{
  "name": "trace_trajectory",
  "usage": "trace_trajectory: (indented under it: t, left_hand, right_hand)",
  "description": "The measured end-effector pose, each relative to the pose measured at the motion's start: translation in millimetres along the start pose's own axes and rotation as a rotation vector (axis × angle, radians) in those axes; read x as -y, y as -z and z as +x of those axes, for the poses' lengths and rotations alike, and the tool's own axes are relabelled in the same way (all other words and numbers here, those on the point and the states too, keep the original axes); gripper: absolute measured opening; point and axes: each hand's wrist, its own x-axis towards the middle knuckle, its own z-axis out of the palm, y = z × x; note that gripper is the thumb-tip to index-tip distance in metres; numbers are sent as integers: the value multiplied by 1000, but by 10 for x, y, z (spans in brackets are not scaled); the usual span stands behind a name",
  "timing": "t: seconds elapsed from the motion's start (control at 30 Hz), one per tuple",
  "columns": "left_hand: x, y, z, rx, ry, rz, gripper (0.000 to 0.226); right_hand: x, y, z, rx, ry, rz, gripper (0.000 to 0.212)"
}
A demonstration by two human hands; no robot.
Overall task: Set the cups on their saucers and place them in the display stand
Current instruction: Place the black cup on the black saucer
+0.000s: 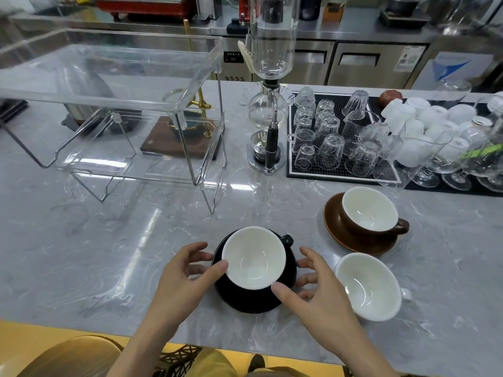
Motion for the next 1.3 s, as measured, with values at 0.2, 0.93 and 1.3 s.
trace_trajectory:
  t: [0.2, 0.93, 1.3]
  left_hand:
    - [0, 14, 31, 36, 61, -67, 77]
    - [-103, -25, 69, 59, 194, -56, 75]
    - [-171, -57, 21, 42, 218, -37, 44]
  right_hand:
    - [11, -39, 76, -61, -29, 35, 79]
    - [61, -70, 186, -67, -83, 107, 74]
    - [101, -72, 192, -53, -101, 122, 72]
